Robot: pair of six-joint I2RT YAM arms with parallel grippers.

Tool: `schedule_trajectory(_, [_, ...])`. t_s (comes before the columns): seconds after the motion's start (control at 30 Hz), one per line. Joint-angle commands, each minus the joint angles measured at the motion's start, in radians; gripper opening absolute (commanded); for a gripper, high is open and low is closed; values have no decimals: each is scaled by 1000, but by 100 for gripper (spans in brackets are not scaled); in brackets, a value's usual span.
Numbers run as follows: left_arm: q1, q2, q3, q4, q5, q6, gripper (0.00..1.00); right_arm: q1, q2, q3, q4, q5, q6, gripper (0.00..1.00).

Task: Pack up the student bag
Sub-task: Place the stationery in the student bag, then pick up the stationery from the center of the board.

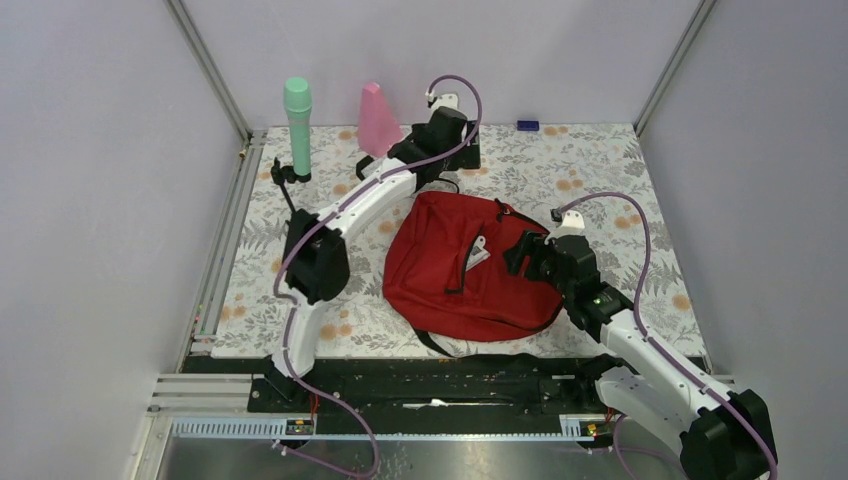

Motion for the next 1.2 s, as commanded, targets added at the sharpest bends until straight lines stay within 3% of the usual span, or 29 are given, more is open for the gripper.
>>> schedule_trajectory(0.0, [72, 141, 167, -83, -25, -8, 98, -8, -6, 23, 9, -12, 23, 76])
schedule_trajectory(0.43, [259, 269, 118, 44, -5, -233, 99, -9, -12, 15, 39, -116, 21, 76])
schedule_trajectory(0.9, [282, 376, 134, 75, 115, -366, 98, -9, 12, 19, 56, -201, 36, 75])
schedule_trajectory(1.0, [284, 382, 126, 85, 137, -373, 91, -8, 8, 18, 57, -201, 38, 75])
schedule_trajectory(1.17, [293, 324, 13, 158, 148, -376, 58, -9, -10, 12, 45, -196, 22, 74])
